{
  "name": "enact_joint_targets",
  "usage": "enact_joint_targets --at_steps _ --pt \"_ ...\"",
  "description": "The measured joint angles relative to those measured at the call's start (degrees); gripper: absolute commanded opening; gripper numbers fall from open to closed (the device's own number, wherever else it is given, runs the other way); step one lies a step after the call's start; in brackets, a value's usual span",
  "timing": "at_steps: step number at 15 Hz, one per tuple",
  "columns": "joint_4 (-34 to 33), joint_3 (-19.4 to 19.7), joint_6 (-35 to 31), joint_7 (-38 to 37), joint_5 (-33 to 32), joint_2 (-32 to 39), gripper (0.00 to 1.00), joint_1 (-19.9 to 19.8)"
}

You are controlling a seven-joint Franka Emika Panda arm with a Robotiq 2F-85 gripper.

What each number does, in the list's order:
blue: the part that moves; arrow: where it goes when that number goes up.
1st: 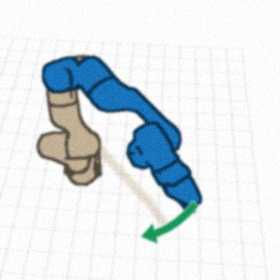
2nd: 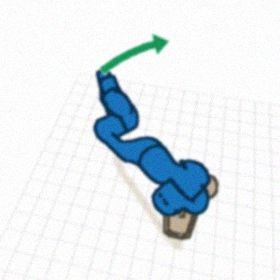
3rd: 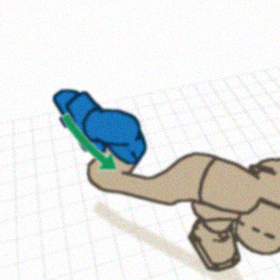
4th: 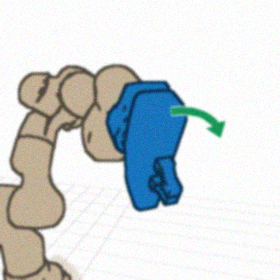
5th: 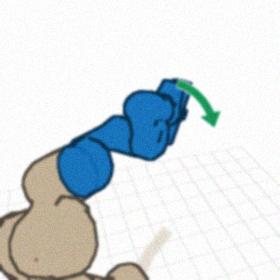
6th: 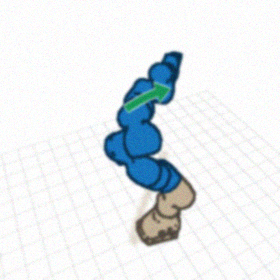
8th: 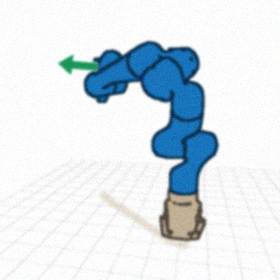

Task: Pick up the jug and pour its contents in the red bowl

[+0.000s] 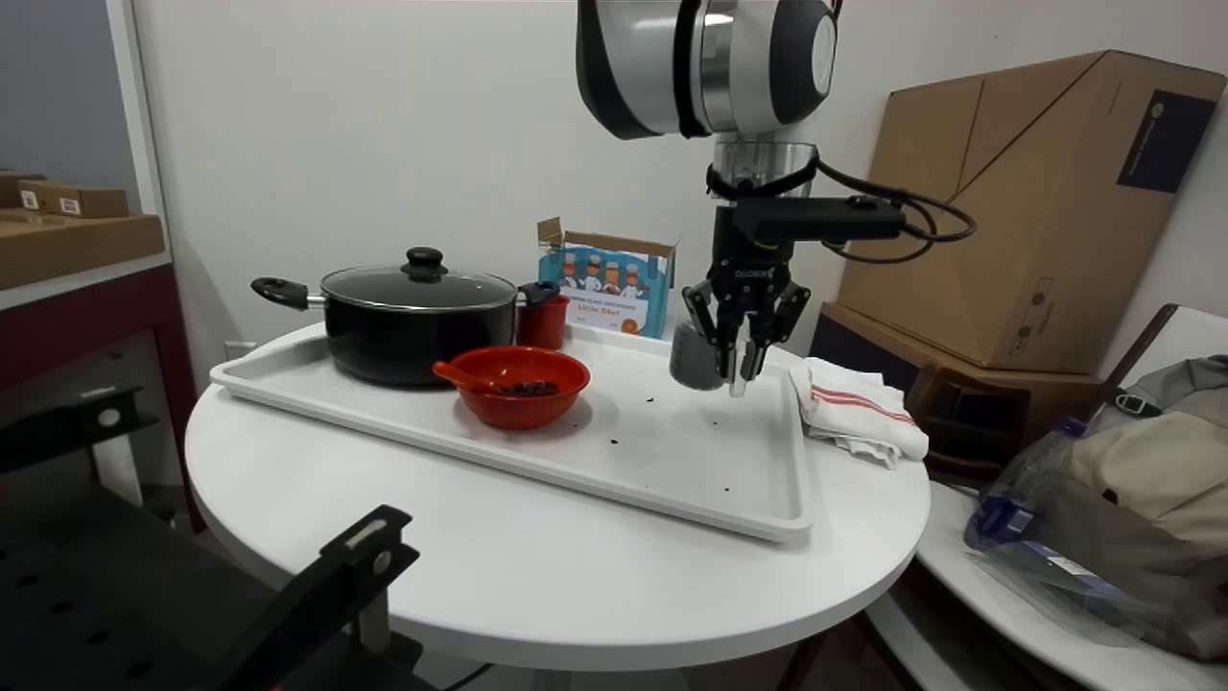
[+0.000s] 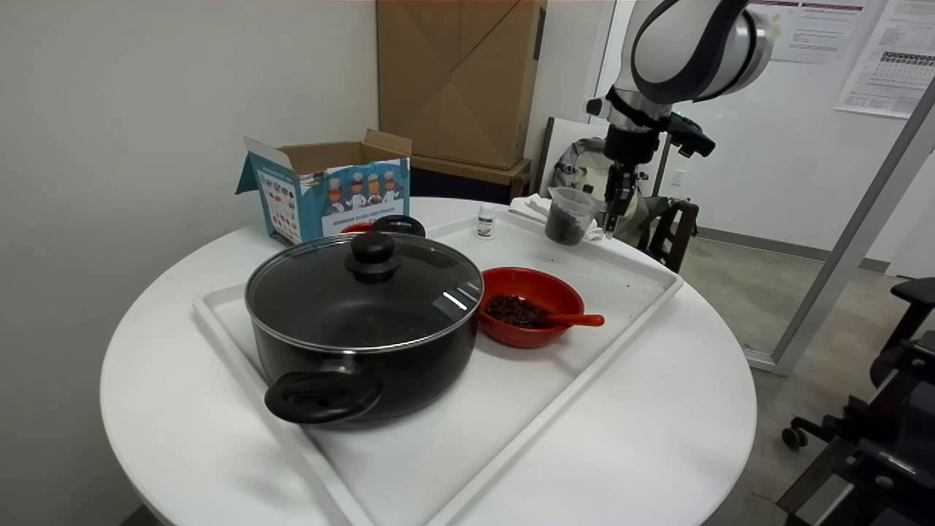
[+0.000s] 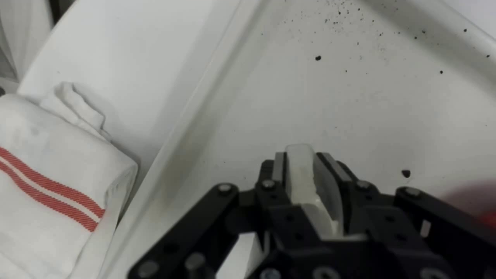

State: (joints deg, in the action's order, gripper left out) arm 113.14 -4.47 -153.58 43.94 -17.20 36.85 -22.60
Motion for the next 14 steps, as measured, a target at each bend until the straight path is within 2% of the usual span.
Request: enact_joint_targets --at_steps 6,10,14 --pt "-2.66 1.71 4.48 2.11 2.38 1.62 0.06 1.54" --pt "-3.71 5.6 5.54 2.01 1.05 3.63 0.06 4.78" --pt "-5.02 9.89 5.47 -0.15 -3.17 6.7 0.06 8.76"
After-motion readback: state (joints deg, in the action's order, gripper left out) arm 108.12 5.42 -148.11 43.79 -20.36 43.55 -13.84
